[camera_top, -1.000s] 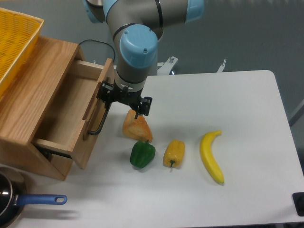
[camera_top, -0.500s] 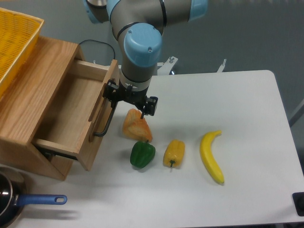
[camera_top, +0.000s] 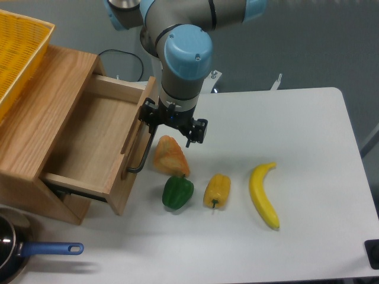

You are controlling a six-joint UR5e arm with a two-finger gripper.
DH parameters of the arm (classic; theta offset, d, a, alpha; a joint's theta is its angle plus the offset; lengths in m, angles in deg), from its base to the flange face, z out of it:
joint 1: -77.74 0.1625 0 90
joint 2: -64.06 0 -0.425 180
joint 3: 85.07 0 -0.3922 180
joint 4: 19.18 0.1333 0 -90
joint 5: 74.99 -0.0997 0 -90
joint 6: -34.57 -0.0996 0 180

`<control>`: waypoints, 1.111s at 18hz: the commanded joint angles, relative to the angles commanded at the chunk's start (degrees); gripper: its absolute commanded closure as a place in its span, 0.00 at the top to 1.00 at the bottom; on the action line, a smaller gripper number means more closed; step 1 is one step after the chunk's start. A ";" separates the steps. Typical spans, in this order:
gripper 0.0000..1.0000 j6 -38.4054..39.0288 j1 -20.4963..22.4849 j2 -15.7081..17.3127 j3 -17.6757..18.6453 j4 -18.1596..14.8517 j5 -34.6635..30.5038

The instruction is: Slide the top drawer open

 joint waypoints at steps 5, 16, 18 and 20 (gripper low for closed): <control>1.00 -0.44 0.09 0.00 0.00 0.00 -0.62; 1.00 -1.06 0.61 0.00 -0.26 0.09 -0.89; 1.00 -1.32 0.70 0.00 -0.44 0.00 -0.89; 1.00 -1.32 0.88 0.00 -0.44 0.09 -0.89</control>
